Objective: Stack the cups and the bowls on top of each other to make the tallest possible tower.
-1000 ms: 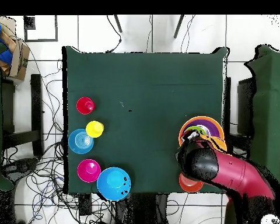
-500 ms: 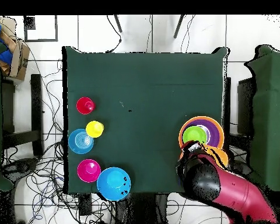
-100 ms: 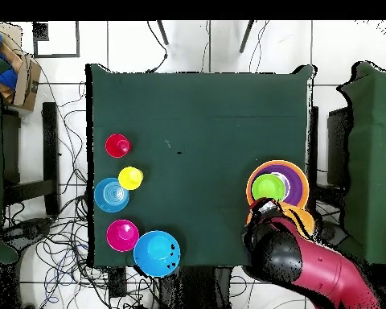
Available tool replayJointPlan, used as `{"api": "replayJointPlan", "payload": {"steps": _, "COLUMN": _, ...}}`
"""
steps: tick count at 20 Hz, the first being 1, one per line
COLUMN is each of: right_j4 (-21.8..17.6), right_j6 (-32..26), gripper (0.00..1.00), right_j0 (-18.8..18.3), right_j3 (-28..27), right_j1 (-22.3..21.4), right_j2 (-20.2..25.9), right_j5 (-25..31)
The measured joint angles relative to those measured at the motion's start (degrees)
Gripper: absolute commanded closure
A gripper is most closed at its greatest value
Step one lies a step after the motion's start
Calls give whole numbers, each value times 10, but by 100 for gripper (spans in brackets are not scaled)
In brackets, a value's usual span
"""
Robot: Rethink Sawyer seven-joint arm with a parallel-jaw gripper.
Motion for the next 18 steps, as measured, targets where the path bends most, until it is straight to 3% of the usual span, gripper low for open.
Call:
{"api": "replayJointPlan", "payload": {"steps": 8, "right_j4": -2, "right_j6": 0, "gripper": 100, "right_j0": -67, "right_j3": 10, "right_j1": -3, "right_j2": 47, "right_j5": 0}}
{"api": "replayJointPlan", "payload": {"steps": 18, "right_j4": -62, "right_j6": 0, "gripper": 100, "right_j0": -116, "right_j3": 0, "right_j1": 9, "right_j2": 76, "right_j5": 0}}
